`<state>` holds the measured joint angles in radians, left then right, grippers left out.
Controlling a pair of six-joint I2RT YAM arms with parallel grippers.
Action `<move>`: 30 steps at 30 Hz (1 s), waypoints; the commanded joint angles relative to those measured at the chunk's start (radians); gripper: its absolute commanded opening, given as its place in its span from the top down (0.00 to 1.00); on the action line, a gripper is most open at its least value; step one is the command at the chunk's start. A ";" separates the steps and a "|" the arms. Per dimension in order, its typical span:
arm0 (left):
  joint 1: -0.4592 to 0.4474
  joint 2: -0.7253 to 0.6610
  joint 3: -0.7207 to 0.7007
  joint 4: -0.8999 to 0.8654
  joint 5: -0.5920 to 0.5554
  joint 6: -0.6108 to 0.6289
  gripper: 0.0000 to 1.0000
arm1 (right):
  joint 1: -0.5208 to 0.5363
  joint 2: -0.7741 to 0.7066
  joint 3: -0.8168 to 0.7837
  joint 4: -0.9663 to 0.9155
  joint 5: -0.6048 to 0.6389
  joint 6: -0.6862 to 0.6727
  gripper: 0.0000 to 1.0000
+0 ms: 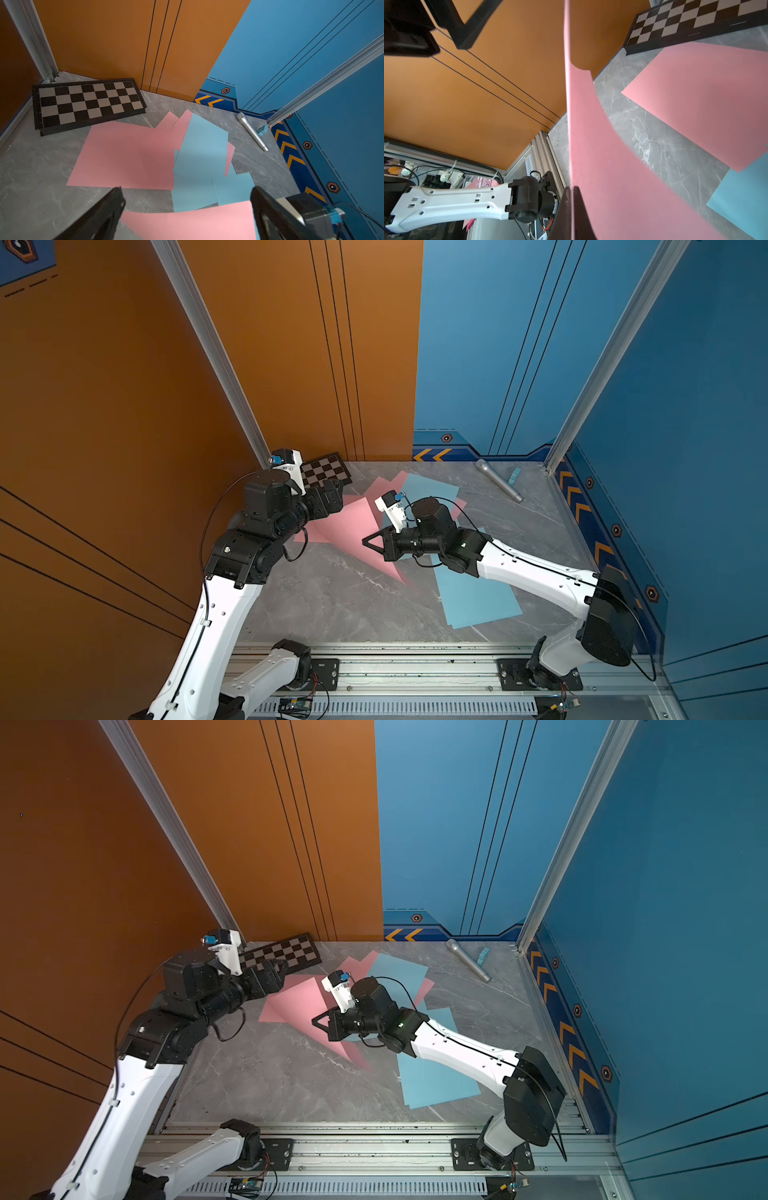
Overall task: Sort the scattered colored papers by color
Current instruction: Pick up the colored paper, then place the colored paper at the center of the board.
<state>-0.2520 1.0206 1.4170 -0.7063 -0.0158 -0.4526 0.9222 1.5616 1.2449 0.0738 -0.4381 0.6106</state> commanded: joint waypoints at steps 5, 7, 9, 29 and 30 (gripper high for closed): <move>0.043 0.031 -0.010 0.009 0.035 -0.026 0.02 | -0.061 0.006 -0.125 0.177 0.104 0.215 1.00; 0.045 0.048 -0.010 0.010 0.047 -0.028 0.02 | -0.085 0.048 -0.162 0.232 0.078 0.257 1.00; 0.045 0.057 -0.012 0.013 0.055 -0.030 0.02 | -0.097 0.099 -0.184 0.238 0.086 0.279 1.00; 0.037 0.117 -0.052 0.039 0.093 -0.044 0.02 | 0.009 0.358 -0.300 0.408 0.341 0.359 1.00; 0.033 0.119 -0.054 0.041 0.093 -0.044 0.02 | 0.008 0.369 -0.298 0.416 0.344 0.369 1.00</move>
<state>-0.2150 1.1305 1.3773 -0.6941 0.0578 -0.4877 0.9268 1.9450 0.9600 0.4564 -0.1673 0.9485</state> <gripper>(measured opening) 0.980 0.046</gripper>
